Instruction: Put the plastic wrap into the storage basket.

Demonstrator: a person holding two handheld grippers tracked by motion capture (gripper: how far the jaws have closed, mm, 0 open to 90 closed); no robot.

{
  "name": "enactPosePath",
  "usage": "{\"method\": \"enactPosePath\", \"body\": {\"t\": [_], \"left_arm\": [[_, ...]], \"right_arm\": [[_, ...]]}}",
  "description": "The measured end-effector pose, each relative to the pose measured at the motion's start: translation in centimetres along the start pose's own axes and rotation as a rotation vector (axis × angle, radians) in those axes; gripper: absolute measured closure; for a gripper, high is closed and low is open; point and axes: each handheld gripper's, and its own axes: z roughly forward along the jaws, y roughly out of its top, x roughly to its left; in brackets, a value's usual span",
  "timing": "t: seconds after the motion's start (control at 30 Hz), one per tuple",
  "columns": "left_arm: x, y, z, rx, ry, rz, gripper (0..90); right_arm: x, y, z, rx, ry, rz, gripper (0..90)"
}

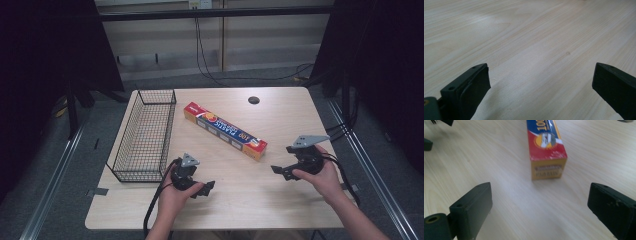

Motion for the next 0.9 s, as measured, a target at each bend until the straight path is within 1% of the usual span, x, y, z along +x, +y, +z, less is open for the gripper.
{"method": "enactPosePath", "body": {"t": [0.07,0.1,0.17,0.2,0.27,0.3,0.33,0.37,0.4,0.43,0.47,0.53,0.57,0.6,0.67,0.7,0.73,0.77,0.8,0.83,0.87,0.9], "left_arm": [[0.2,0.1,0.0,-0.001,-0.006,0.003,1.3],[0.2,0.1,0.0,-0.005,-0.008,0.002,1.3],[0.3,0.1,0.0,-0.006,-0.011,0.002,1.3],[0.4,0.1,0.0,0.013,-0.013,0.025,1.3],[0.4,0.1,0.1,0.011,-0.01,0.018,1.3],[0.2,0.1,0.2,0.002,-0.013,0.002,1.3],[0.2,0.1,0.3,0.001,-0.024,0.008,1.3],[0.3,0.1,0.3,0.014,-0.021,0.024,1.3],[0.2,0.2,0.4,0.015,-0.022,0.024,1.3],[0.1,0.2,0.5,0.0,-0.025,0.008,1.3],[0.2,0.2,0.4,0.016,-0.025,0.031,1.3],[0.1,0.2,0.5,0.012,-0.025,0.02,1.3],[0.1,0.3,0.5,0.014,-0.03,0.022,1.3],[0.2,0.2,0.6,0.016,-0.031,0.027,1.3],[0.2,0.3,0.6,0.018,-0.027,0.027,1.3],[0.2,0.3,0.6,0.017,-0.029,0.029,1.3],[0.2,0.2,0.6,0.018,-0.026,0.029,1.3],[0.1,0.2,0.7,0.01,-0.025,0.016,1.3],[0.2,0.2,0.6,0.028,-0.025,0.035,1.3],[0.2,0.2,0.7,0.03,-0.027,0.033,1.3],[0.1,0.2,0.7,0.025,-0.029,0.026,1.3],[0.2,0.2,0.8,0.028,-0.027,0.036,1.3]], "right_arm": [[0.2,1.0,0.7,0.001,0.007,-0.003,5.3],[0.3,1.6,1.3,0.01,0.011,-0.012,4.9],[0.5,2.6,2.3,0.016,0.021,-0.011,5.1],[0.5,2.9,2.6,0.025,0.025,-0.016,5.6],[0.6,3.9,3.5,0.034,0.023,-0.026,5.8],[0.6,4.2,3.9,0.033,0.018,-0.031,5.8],[0.5,4.5,4.3,0.028,0.022,-0.027,6.4],[0.4,4.9,4.7,0.04,0.026,-0.03,6.7],[0.4,5.2,5.2,0.045,0.012,-0.022,6.8],[0.1,5.5,5.7,0.045,0.011,-0.016,7.4],[-0.1,5.7,6.0,0.047,0.015,-0.012,7.4],[-0.4,6.1,6.7,0.061,-0.005,-0.02,7.0],[-0.5,6.2,7.2,0.065,-0.011,-0.023,7.0],[-0.7,6.3,7.6,0.082,-0.016,-0.032,7.0],[-0.9,6.4,8.4,0.08,-0.018,-0.022,7.2],[-1.0,6.4,8.8,0.087,-0.022,-0.015,7.3],[-1.2,6.4,9.2,0.095,-0.025,-0.02,7.4],[-1.2,6.4,9.6,0.107,-0.029,-0.028,7.6],[-1.3,6.4,10.1,0.117,-0.033,-0.036,8.4],[-1.3,6.4,10.4,0.132,-0.033,-0.032,9.7],[-1.3,6.5,10.8,0.139,-0.028,-0.037,11.4],[-1.3,6.5,11.0,0.136,-0.016,-0.028,13.1]]}}
